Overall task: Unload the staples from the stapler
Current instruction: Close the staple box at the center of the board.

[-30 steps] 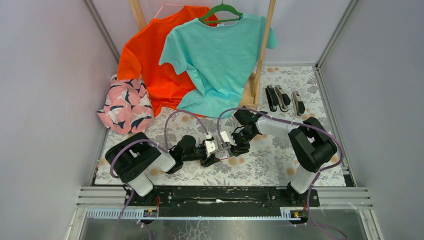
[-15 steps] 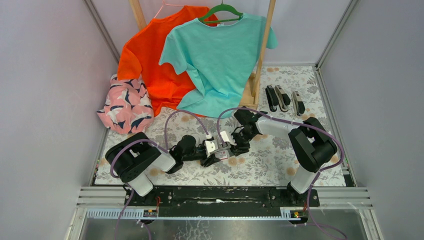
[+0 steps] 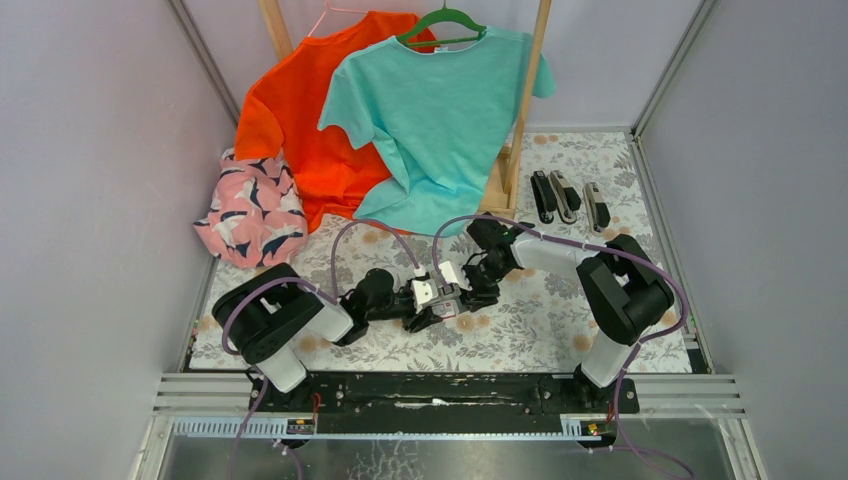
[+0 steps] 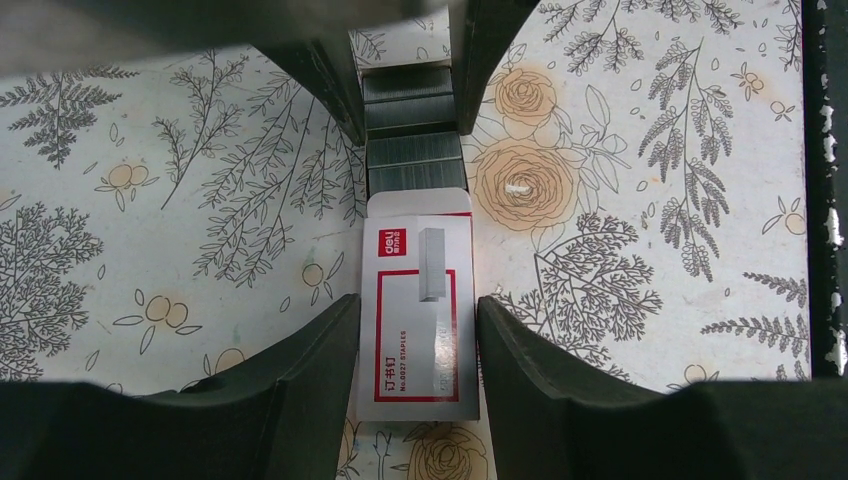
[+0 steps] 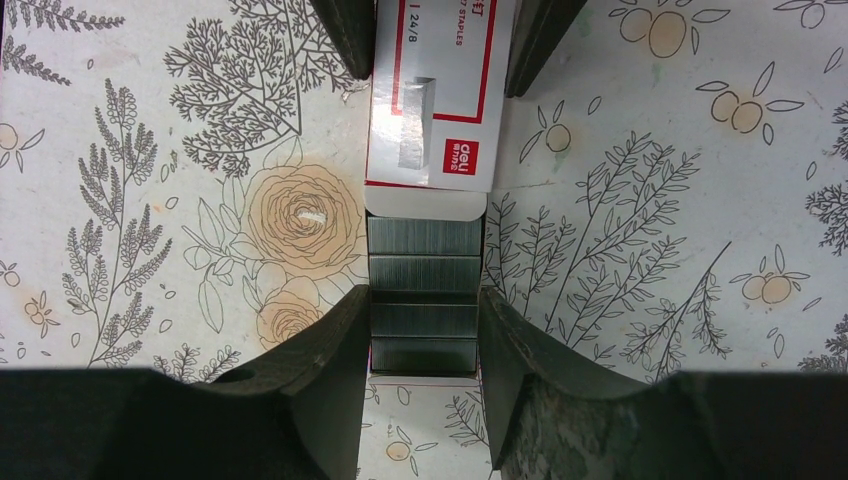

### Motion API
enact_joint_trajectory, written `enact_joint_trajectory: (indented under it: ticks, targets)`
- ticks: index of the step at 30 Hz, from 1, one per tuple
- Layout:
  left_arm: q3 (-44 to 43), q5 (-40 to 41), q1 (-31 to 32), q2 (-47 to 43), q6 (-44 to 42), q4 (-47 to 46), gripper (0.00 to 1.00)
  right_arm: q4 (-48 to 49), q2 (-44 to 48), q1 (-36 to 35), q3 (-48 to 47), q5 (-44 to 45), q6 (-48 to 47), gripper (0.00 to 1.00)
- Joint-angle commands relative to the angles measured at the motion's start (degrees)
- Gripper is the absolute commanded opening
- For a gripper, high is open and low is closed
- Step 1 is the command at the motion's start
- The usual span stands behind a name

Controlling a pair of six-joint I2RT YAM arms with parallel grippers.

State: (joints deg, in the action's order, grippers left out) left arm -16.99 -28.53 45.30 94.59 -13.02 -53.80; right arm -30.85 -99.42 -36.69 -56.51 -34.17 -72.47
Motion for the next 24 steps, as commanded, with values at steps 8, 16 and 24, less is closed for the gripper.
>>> enact_joint_trajectory:
  ticks: [8, 16, 24]
  targets:
    - [-0.6, -0.5, 0.3, 1.0, -1.8, 2.6, 0.54, 1.6, -0.3, -0.8, -1.6, 2.4, 3.3, 0.42]
    - [-0.3, -0.2, 0.3, 1.0, -1.6, 2.2, 0.54, 1.5, 0.1, -0.4, -1.6, 2.3, 3.6, 0.42]
    - [-0.2, 0.1, 0.3, 1.0, -1.4, 1.9, 0.54, 0.8, 0.2, -0.2, -1.9, 1.7, 3.7, 0.42]
